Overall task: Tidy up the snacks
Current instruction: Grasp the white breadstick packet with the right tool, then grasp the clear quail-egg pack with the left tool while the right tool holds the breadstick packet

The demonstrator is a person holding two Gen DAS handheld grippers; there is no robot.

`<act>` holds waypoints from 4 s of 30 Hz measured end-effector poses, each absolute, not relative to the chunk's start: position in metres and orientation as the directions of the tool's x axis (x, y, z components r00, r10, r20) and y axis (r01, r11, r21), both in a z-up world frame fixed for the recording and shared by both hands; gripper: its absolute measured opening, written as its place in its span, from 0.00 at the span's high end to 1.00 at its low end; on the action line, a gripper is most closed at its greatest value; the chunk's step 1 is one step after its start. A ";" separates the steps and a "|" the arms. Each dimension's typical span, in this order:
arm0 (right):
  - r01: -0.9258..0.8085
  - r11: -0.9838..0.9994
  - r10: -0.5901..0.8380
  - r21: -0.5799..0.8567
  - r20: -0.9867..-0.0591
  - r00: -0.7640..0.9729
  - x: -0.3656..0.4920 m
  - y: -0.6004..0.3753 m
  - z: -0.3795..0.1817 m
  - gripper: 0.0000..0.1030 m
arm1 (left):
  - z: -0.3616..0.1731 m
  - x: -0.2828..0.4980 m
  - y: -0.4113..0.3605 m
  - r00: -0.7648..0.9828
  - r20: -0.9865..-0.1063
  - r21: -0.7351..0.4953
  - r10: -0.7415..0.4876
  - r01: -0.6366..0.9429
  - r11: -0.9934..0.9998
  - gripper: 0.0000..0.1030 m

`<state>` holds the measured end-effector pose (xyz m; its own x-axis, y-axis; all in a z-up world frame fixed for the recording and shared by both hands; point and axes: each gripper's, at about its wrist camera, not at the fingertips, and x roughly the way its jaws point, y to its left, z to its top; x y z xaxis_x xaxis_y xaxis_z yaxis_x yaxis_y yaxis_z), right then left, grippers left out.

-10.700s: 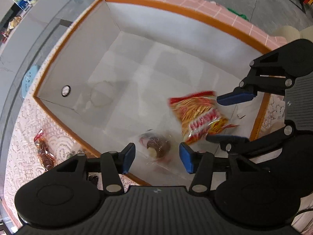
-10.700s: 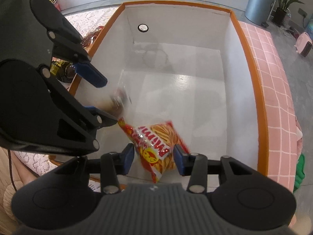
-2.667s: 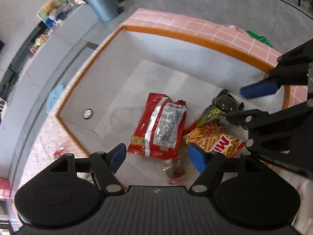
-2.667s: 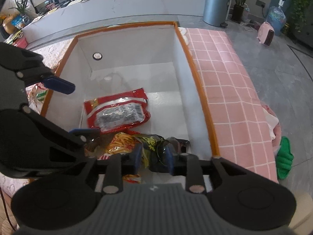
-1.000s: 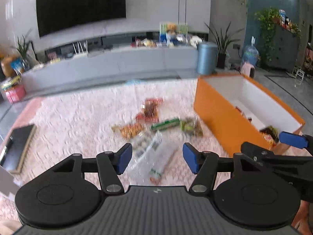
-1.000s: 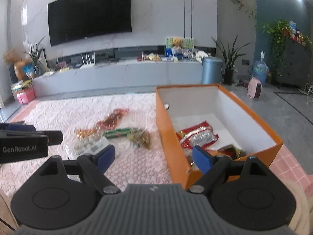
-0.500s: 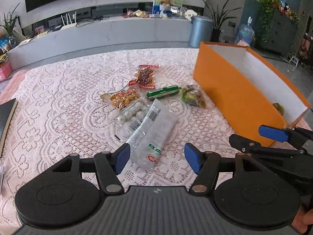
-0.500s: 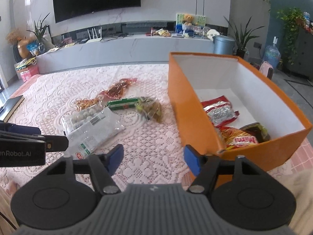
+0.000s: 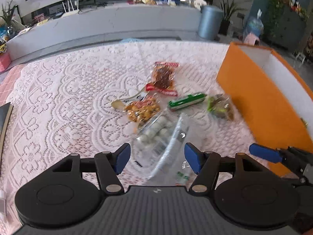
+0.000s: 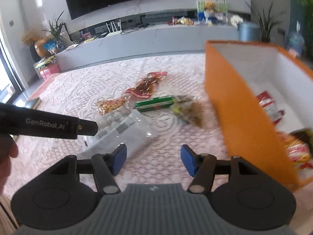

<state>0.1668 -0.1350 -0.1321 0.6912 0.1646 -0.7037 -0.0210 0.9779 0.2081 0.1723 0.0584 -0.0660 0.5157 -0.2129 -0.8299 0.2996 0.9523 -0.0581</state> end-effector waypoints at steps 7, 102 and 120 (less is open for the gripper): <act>0.033 0.969 0.161 0.245 -0.726 0.668 0.184 -0.129 -0.149 0.40 | -0.084 0.173 0.066 0.399 -0.870 -0.145 -0.290 0.354 0.924 0.46; 0.047 0.940 0.224 0.338 -0.714 0.663 0.189 -0.169 -0.162 0.92 | -0.104 0.216 0.052 0.346 -0.851 -0.185 -0.394 0.504 0.844 0.37; 0.049 0.936 0.236 0.350 -0.723 0.649 0.193 -0.169 -0.165 0.91 | -0.117 0.190 0.014 0.377 -0.875 -0.011 -0.305 0.614 0.789 0.20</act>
